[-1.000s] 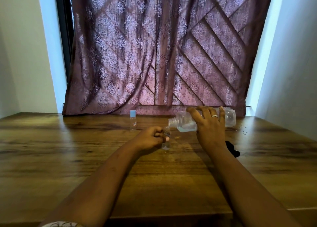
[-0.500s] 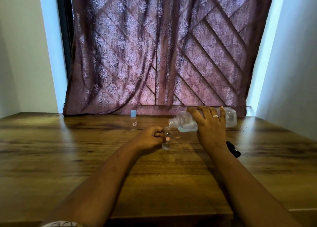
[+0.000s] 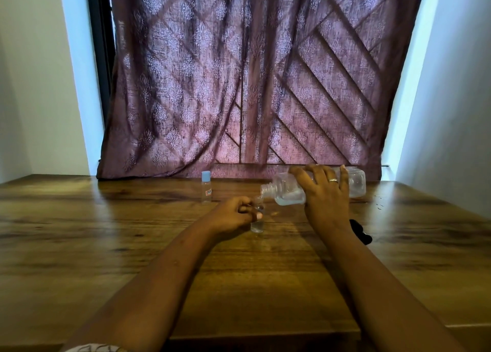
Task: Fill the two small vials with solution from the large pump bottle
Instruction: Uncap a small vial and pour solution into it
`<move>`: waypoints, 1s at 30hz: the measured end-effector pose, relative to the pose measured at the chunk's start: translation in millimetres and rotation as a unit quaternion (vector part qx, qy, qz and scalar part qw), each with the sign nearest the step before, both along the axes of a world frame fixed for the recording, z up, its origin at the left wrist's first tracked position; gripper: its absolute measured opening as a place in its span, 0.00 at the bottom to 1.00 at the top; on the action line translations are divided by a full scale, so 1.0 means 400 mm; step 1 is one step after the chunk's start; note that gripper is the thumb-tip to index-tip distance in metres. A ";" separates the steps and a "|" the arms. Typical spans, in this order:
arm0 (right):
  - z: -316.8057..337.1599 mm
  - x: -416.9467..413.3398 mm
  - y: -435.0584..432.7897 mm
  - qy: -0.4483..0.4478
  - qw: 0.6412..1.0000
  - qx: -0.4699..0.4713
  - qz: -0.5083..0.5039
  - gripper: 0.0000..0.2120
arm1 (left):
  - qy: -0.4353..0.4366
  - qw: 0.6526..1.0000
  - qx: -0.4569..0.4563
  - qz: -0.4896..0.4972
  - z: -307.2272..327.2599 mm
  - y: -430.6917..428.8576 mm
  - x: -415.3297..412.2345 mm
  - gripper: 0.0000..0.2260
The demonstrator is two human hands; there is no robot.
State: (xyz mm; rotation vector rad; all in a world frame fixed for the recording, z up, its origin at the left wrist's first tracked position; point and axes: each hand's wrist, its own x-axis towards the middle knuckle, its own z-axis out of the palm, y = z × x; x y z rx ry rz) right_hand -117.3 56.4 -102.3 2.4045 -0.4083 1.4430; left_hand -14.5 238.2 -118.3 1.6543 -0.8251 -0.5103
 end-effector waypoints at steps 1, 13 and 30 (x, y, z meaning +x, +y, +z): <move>0.000 0.000 0.000 -0.001 1.000 -0.001 0.000 0.32 | 0.001 1.000 0.000 0.000 -0.001 0.000 0.001 0.08; 0.002 -0.001 0.001 0.005 1.000 0.006 0.006 0.31 | 0.003 1.000 0.005 0.004 -0.001 -0.002 0.001 0.09; -0.003 0.001 -0.002 0.003 1.000 0.006 -0.002 0.30 | -0.055 0.997 0.044 -0.017 -0.016 -0.002 0.023 0.18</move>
